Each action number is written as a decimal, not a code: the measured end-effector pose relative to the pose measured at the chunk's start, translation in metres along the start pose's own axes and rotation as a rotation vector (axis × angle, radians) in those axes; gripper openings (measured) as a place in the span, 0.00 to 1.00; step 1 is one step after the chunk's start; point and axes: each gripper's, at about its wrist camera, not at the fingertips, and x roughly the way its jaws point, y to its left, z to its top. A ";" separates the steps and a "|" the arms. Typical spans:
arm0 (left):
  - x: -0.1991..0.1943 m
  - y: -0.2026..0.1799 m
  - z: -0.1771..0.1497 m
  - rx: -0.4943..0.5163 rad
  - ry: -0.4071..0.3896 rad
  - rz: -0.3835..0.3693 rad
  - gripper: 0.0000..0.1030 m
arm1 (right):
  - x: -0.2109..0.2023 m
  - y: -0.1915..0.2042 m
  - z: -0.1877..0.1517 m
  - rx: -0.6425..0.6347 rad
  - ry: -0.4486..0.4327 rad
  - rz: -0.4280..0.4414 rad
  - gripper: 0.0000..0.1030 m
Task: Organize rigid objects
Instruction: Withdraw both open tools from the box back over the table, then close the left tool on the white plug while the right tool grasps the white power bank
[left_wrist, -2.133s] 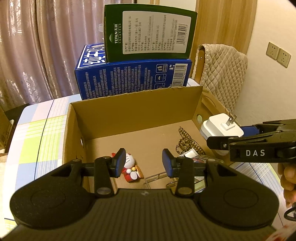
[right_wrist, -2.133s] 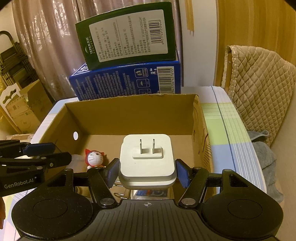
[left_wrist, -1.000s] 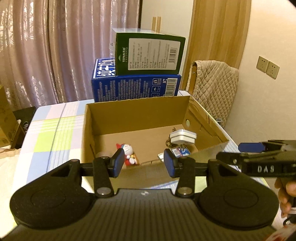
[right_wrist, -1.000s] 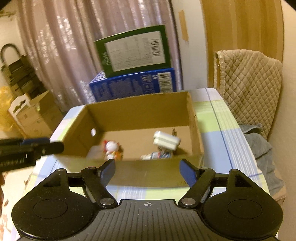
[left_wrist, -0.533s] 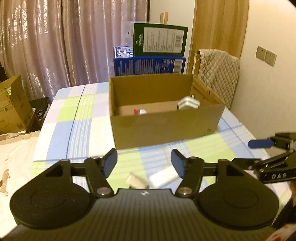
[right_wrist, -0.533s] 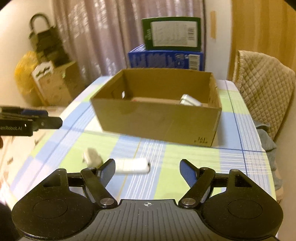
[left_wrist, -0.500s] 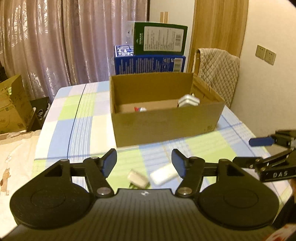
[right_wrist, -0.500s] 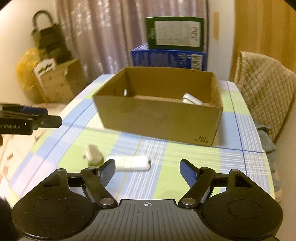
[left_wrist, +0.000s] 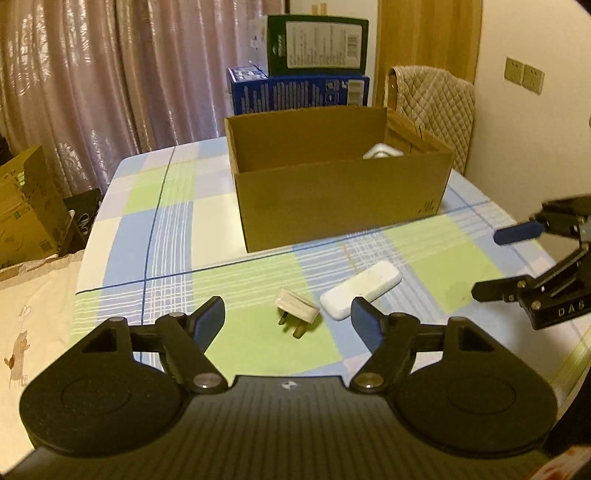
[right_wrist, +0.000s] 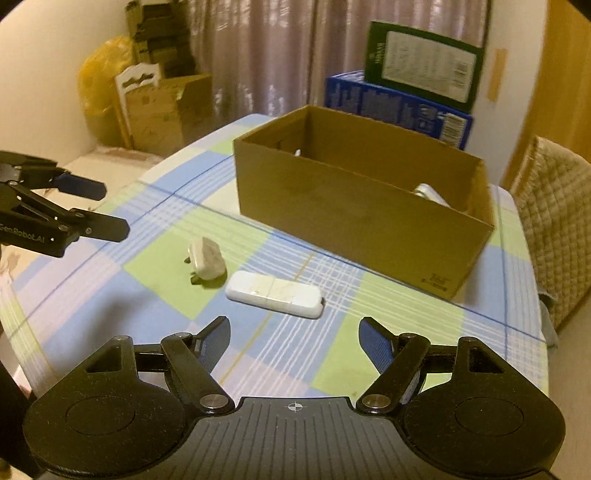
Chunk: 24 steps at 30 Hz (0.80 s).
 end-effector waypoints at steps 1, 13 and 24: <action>0.005 0.000 -0.002 0.011 0.002 -0.003 0.69 | 0.006 0.000 0.001 -0.009 0.004 0.004 0.72; 0.077 -0.001 -0.022 0.192 0.027 -0.080 0.69 | 0.088 -0.001 0.001 -0.175 0.053 0.025 0.72; 0.131 -0.008 -0.020 0.348 0.045 -0.118 0.57 | 0.138 0.003 0.001 -0.333 0.068 0.055 0.72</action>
